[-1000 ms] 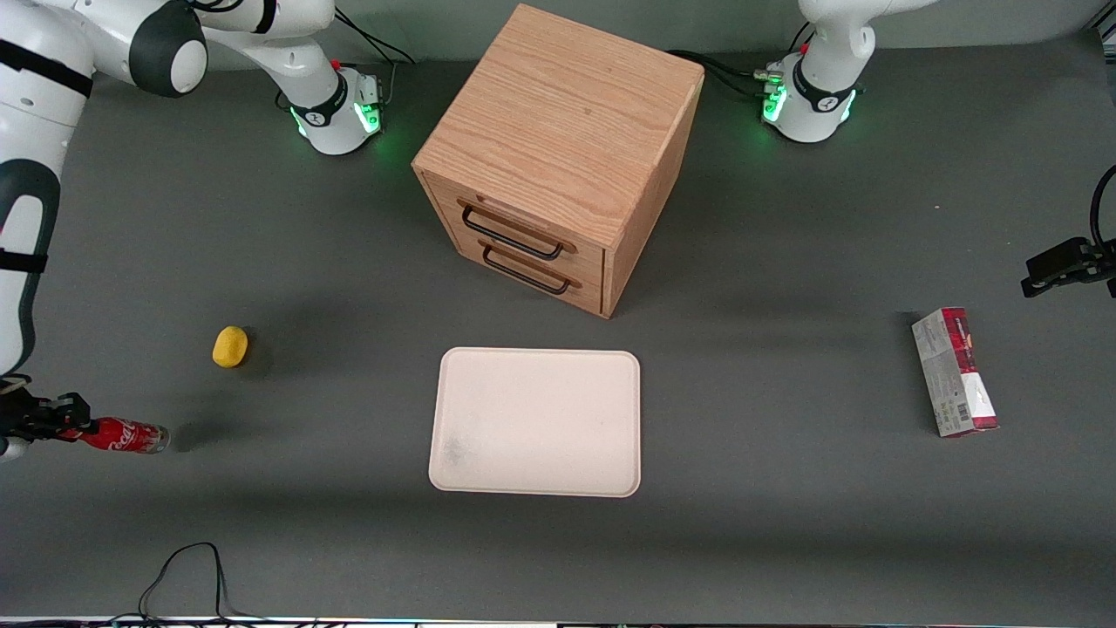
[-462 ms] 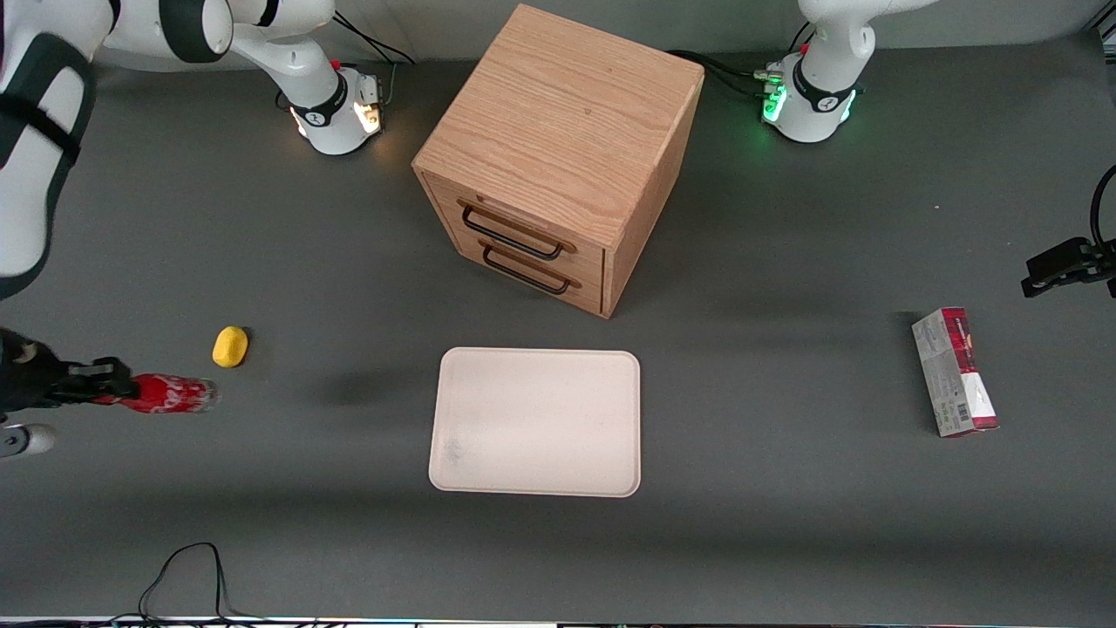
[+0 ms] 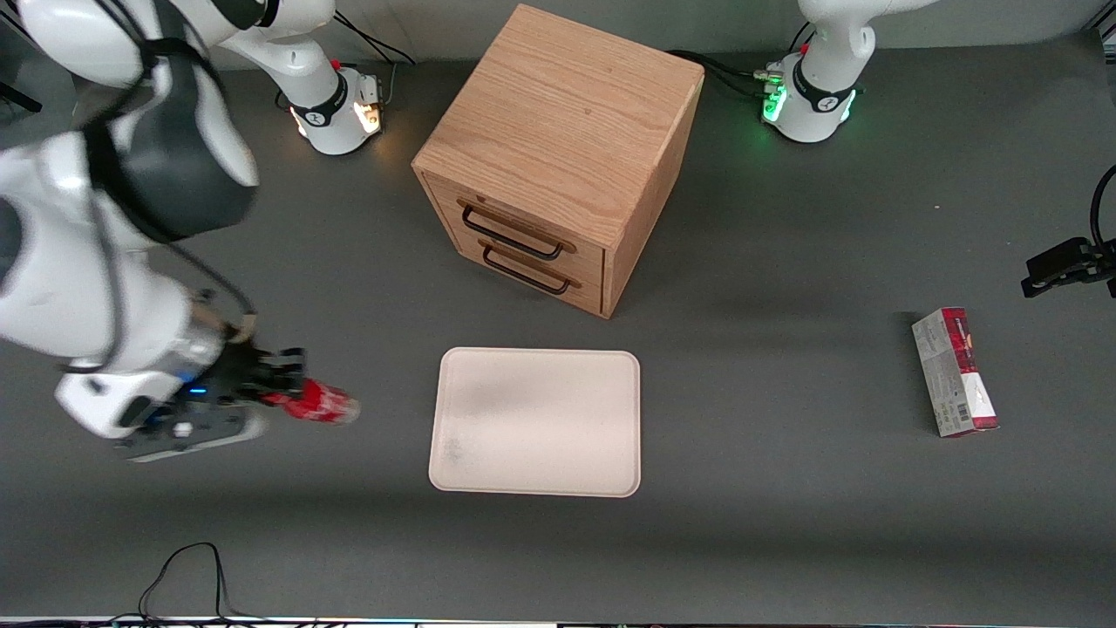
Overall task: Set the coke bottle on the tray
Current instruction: 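Lift the bottle and carry it with the right gripper to the white tray, then stand the bottle upright on the tray and open the right gripper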
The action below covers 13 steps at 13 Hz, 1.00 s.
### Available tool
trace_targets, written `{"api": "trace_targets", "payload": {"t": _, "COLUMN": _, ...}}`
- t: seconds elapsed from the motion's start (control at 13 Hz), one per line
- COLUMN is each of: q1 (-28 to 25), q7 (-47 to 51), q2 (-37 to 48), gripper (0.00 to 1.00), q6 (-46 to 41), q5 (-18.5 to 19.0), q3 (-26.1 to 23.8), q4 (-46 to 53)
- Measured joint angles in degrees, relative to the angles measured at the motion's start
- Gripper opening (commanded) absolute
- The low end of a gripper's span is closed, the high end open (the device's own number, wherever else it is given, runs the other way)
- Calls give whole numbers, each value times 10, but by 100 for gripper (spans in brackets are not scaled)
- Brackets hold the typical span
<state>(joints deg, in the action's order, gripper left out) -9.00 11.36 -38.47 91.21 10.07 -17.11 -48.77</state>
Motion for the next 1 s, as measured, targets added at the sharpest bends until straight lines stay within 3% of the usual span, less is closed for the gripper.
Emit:
{"api": "trace_targets", "payload": {"t": 0.31, "q1": -26, "q7": 60, "q2": -91, "gripper": 19, "q6": 143, "q5": 69, "q3": -35, "q4": -37}}
{"api": "trace_targets", "payload": {"t": 0.54, "q1": -28, "q7": 64, "q2": -143, "gripper": 23, "q6": 219, "q5": 79, "q3": -35, "q4": -61}}
{"api": "trace_targets", "payload": {"t": 0.62, "q1": -28, "q7": 66, "q2": -153, "gripper": 37, "q6": 226, "q5": 79, "q3": -35, "q4": -61}}
{"api": "trace_targets", "payload": {"t": 0.69, "q1": -28, "q7": 67, "q2": -158, "gripper": 99, "q6": 227, "q5": 79, "q3": -35, "q4": -61}}
{"api": "trace_targets", "payload": {"t": 1.0, "q1": -26, "q7": 94, "q2": -157, "gripper": 100, "q6": 248, "q5": 79, "q3": -35, "q4": -62}}
